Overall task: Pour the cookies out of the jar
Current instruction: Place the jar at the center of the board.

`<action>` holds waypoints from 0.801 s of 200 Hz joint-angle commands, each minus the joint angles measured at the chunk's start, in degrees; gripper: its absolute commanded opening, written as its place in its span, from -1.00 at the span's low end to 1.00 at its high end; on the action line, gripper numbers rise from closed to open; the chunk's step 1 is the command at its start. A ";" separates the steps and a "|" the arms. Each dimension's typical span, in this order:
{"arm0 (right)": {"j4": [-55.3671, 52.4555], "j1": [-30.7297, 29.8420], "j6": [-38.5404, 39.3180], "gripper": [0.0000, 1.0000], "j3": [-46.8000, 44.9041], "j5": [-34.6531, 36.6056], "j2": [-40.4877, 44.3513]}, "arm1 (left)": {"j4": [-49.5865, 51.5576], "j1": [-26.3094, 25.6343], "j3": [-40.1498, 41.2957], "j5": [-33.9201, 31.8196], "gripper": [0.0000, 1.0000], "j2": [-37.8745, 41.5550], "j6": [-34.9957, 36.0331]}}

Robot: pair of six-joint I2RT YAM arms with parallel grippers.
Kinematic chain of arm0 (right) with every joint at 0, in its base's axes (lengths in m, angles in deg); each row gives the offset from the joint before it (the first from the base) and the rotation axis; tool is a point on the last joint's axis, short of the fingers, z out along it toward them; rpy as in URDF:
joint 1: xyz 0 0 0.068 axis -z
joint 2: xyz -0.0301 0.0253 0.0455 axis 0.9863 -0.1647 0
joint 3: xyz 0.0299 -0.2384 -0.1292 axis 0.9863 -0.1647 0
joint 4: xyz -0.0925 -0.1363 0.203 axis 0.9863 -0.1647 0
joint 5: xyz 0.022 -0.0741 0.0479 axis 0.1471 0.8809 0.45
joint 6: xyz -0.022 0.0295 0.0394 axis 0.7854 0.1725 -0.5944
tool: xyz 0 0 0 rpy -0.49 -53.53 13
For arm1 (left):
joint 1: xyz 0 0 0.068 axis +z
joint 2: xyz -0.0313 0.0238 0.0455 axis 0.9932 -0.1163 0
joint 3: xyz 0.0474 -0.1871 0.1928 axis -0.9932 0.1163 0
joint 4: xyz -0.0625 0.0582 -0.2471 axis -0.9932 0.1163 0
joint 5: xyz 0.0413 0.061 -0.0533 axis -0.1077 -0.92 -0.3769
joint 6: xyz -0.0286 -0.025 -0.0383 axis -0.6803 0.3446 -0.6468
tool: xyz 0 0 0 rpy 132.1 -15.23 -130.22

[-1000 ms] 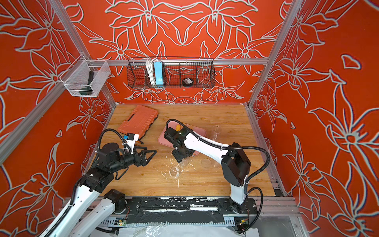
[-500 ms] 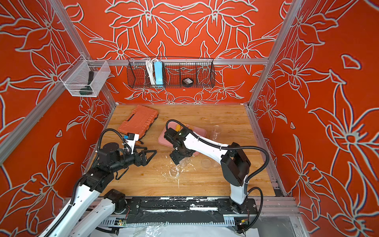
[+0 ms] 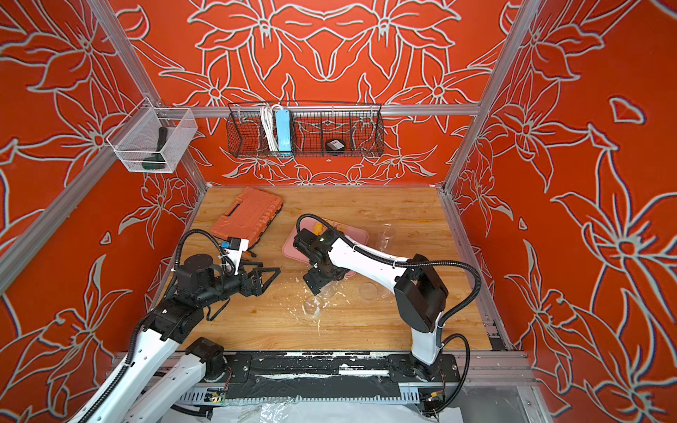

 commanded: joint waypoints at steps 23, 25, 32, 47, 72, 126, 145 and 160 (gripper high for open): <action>-1.46 -0.40 -0.11 0.99 2.82 0.85 3.98 | -1.58 0.60 0.88 0.05 0.96 -0.23 -0.14; -1.55 -0.44 -0.15 0.99 2.96 0.84 4.07 | -1.58 0.57 0.88 0.11 0.96 -0.26 -0.10; -1.78 -0.40 -0.16 0.98 3.52 0.99 4.42 | -1.58 0.56 0.88 0.14 0.96 -0.38 -0.14; -2.00 -0.16 -0.03 0.98 4.65 0.94 5.27 | -1.50 0.56 0.88 0.07 0.96 -0.57 -0.13; -2.67 0.77 0.08 0.98 6.42 -0.39 6.85 | -1.54 0.56 0.88 0.05 0.96 -0.59 -0.23; -0.74 8.17 -0.71 0.99 7.49 -9.34 13.61 | -1.67 0.56 0.97 0.09 0.96 -0.61 -0.28; 3.13 13.44 -2.46 0.99 6.21 -15.56 17.58 | -1.74 0.56 1.05 0.22 0.96 -0.57 -0.31; 6.21 18.01 -4.22 0.98 5.22 -19.58 20.92 | -1.76 0.56 1.10 0.26 0.96 -0.49 -0.27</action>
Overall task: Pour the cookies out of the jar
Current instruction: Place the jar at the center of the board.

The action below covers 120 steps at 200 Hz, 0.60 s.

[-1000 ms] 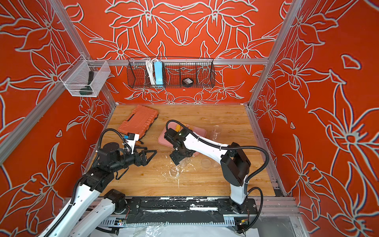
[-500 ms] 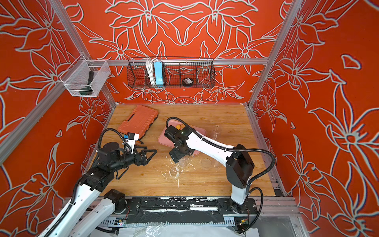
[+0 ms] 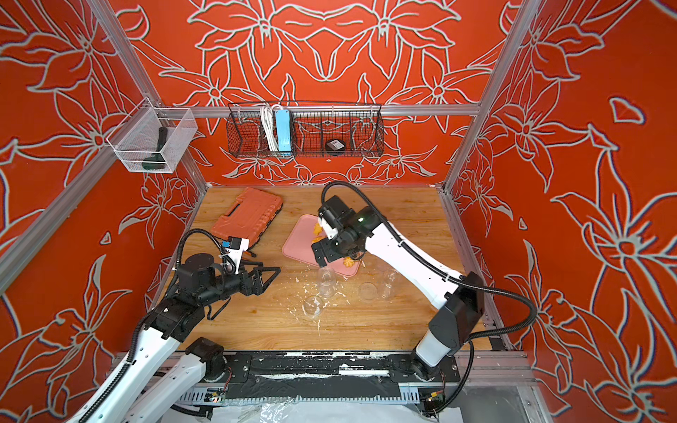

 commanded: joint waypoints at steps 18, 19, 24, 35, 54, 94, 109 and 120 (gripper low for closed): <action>8.81 10.68 -5.20 0.99 -2.19 -11.03 9.37 | -1.28 0.32 0.78 0.05 0.96 0.30 -0.27; 9.01 11.01 -5.36 0.99 -2.33 -11.13 9.55 | -1.28 0.32 0.77 0.01 0.96 0.30 -0.25; 10.23 12.65 -6.30 0.98 -2.88 -11.80 10.45 | -1.28 0.32 0.78 -0.12 0.96 0.39 -0.32; 13.65 17.15 -8.95 0.99 -5.01 -14.25 12.52 | -1.11 0.32 0.77 -0.66 0.96 0.48 -0.45; 22.84 25.77 -15.39 0.99 -10.83 -20.06 15.98 | -0.69 0.32 0.60 -2.32 0.96 0.50 -0.81; 39.45 40.99 -28.71 0.99 -22.98 -20.67 21.27 | -0.33 0.32 0.77 -5.16 0.96 1.34 -1.60; 40.09 44.86 -29.20 0.98 -24.30 -19.20 21.63 | -0.31 0.32 0.93 -5.91 0.96 1.58 -1.76; 41.15 47.86 -30.47 0.98 -26.02 -19.05 21.83 | -0.31 0.32 0.95 -6.74 0.96 1.63 -2.06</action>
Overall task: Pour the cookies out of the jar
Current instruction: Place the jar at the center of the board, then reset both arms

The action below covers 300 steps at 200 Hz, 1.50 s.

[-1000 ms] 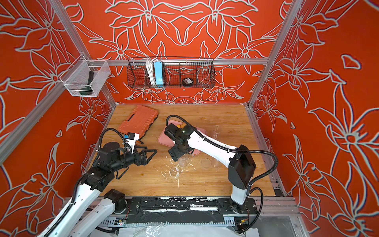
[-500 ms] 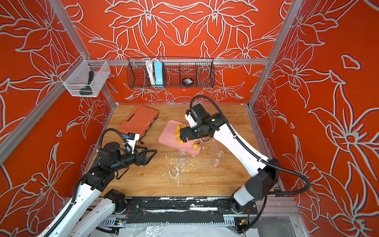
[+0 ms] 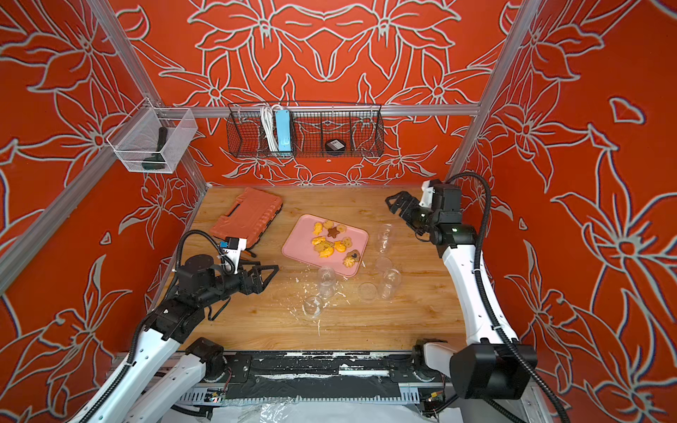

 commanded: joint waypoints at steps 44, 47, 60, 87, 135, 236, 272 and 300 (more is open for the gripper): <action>9.46 11.40 -1.92 0.98 -8.72 0.56 2.35 | 0.10 0.32 0.67 -5.72 0.96 0.60 -1.65; 9.40 11.59 -1.29 0.98 -9.09 1.01 2.32 | 0.19 0.32 0.67 -6.00 0.96 0.58 -1.69; 9.55 12.34 0.66 0.98 -10.86 2.40 2.23 | 0.41 0.32 0.71 -7.53 0.96 0.36 -2.07; 11.83 13.52 2.00 0.98 -14.69 4.95 2.39 | 0.74 0.33 0.93 -10.01 0.96 0.16 -2.92; 12.04 13.83 12.41 0.98 -17.31 9.23 2.75 | 1.27 0.32 1.08 -13.26 0.96 -0.82 -3.95; 27.26 13.48 23.31 0.98 -30.71 16.46 0.83 | 1.82 0.32 2.05 -23.34 0.96 0.37 -6.77; 37.40 10.63 27.68 0.98 -36.54 19.29 -1.80 | 1.03 0.32 2.86 -23.54 0.96 1.18 -6.52; 43.74 5.50 33.39 0.98 -39.59 24.34 -3.73 | 1.11 0.32 2.95 -24.39 0.96 0.75 -6.34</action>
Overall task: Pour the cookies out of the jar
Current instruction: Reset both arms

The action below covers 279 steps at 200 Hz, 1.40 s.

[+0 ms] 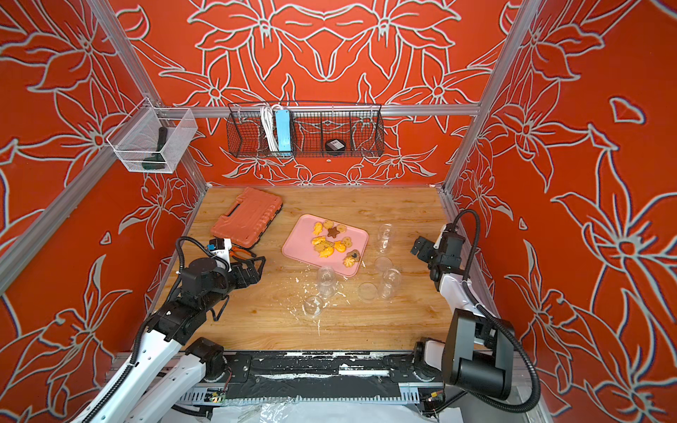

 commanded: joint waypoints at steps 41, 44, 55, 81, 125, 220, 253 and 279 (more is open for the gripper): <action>20.18 -5.99 6.77 0.98 -7.48 8.57 -2.53 | 0.92 0.28 0.22 -5.61 0.96 -0.80 -0.62; 21.01 -6.00 6.88 0.98 -7.84 8.65 -2.53 | 0.94 0.28 0.22 -5.85 0.96 -0.89 -0.60; 22.57 -6.01 6.91 0.98 -8.77 8.64 -2.58 | 0.95 0.28 0.31 -6.72 0.96 -1.43 -0.24; 23.43 -6.26 7.44 0.98 -9.09 7.97 -3.22 | -1.02 0.28 1.51 -10.76 0.96 -2.10 0.61; 28.33 -7.75 9.29 0.98 -12.10 8.00 -2.14 | -5.00 0.28 2.36 -21.55 0.96 -3.43 0.86; 30.82 -8.60 10.29 0.98 -13.66 8.08 -1.80 | -28.47 0.57 2.60 -30.08 0.96 -17.21 17.13; 30.89 -8.64 10.29 0.98 -13.64 8.20 -1.94 | -46.08 2.33 10.54 -25.90 0.96 -19.02 20.37; 30.90 -8.67 10.27 0.98 -13.64 8.23 -1.85 | -53.76 4.42 13.13 -24.81 0.96 -22.22 24.53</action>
